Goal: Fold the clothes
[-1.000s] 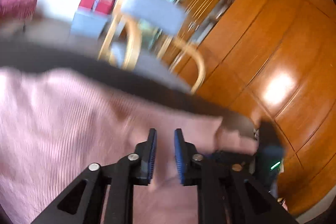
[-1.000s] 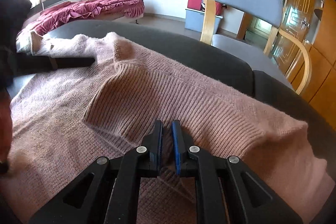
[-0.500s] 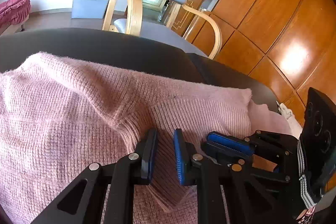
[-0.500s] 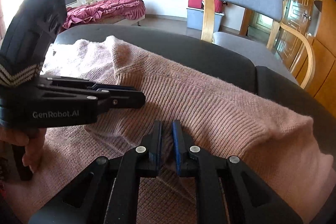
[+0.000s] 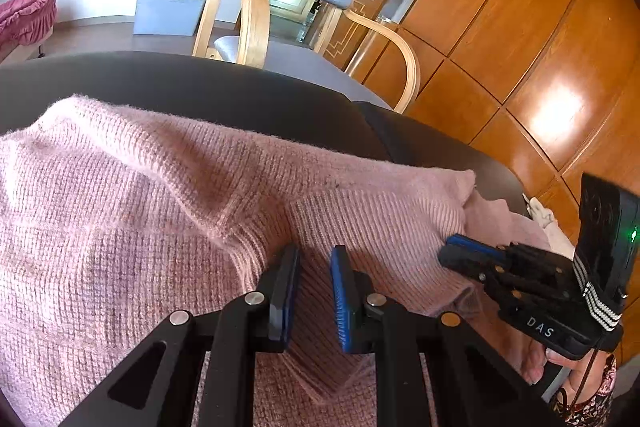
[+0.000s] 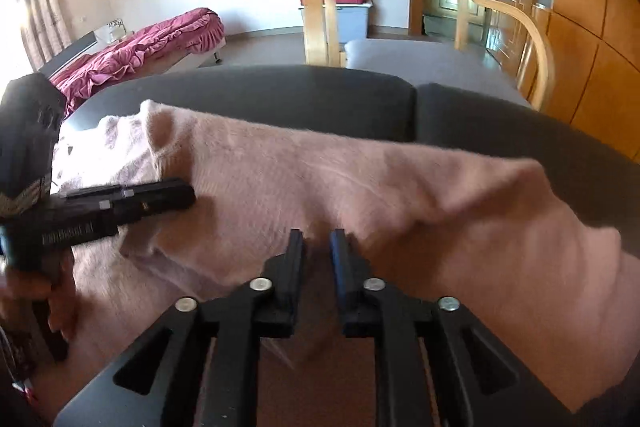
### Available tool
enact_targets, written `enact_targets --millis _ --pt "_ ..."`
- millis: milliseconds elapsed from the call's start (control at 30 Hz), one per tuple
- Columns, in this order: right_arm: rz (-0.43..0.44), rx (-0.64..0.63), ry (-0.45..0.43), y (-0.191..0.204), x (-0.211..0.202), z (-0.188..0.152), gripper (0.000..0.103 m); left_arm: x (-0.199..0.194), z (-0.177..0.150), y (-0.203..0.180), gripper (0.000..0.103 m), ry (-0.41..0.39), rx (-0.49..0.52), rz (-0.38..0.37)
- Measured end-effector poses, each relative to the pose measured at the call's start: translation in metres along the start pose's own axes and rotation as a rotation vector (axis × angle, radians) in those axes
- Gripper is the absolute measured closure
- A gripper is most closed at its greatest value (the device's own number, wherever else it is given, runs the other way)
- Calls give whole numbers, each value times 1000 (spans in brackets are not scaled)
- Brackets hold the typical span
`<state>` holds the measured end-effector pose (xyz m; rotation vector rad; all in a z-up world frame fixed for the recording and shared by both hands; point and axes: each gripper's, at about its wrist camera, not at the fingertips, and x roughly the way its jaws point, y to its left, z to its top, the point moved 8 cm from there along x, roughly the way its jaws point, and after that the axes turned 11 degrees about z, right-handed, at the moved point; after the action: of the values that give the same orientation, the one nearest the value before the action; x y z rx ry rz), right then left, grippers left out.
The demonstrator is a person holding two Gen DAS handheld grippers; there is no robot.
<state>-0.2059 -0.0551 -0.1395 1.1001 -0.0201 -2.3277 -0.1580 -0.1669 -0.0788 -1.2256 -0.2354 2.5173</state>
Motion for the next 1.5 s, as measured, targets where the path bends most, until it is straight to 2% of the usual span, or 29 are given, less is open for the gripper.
enact_targets --millis 200,333,500,633,667,733,800,867,1000,1067,1133,1200,1267,1333,1400,1500 --pt "18 20 -25 5 -13 6 87 12 8 -5 88 3 -8 -13" --pt "-5 11 -91 13 -35 16 87 15 11 -9 88 3 -12 -17" --pt "8 -12 -27 20 -33 -1 87 7 8 -1 88 5 -19 -26" --pt "-150 -165 108 18 -20 -28 88 20 18 -5 88 6 -26 -31" --pt "-149 -186 93 16 -23 -30 88 20 17 -4 88 7 -28 -34" --pt "-129 -122 85 8 -28 -29 88 16 15 0 88 8 -31 -37" --pt "-142 -109 78 7 -32 -26 88 10 11 6 88 8 -31 -39" --pt "-130 -122 43 15 -38 -19 88 3 7 13 88 8 -31 -39" --pt "-47 -101 -58 30 -41 9 87 -5 1 23 88 10 -37 -48" --pt "-26 -92 -50 28 -30 16 87 -6 1 25 88 11 -45 -58" --pt "-4 -81 -5 24 -12 16 84 -6 2 27 88 12 -53 -68" --pt "-31 -81 51 10 2 6 84 -5 2 28 88 14 -59 -77" --pt "-18 -34 26 -2 -5 4 84 -4 3 30 88 16 -65 -86" --pt "-61 21 21 -20 -11 -1 84 -3 4 31 88 18 -72 -95" --pt "-37 63 18 -25 -13 -3 84 -2 4 32 88 20 -78 -105" --pt "-88 -16 6 -7 -19 6 84 -1 5 34 88 22 -84 -114"
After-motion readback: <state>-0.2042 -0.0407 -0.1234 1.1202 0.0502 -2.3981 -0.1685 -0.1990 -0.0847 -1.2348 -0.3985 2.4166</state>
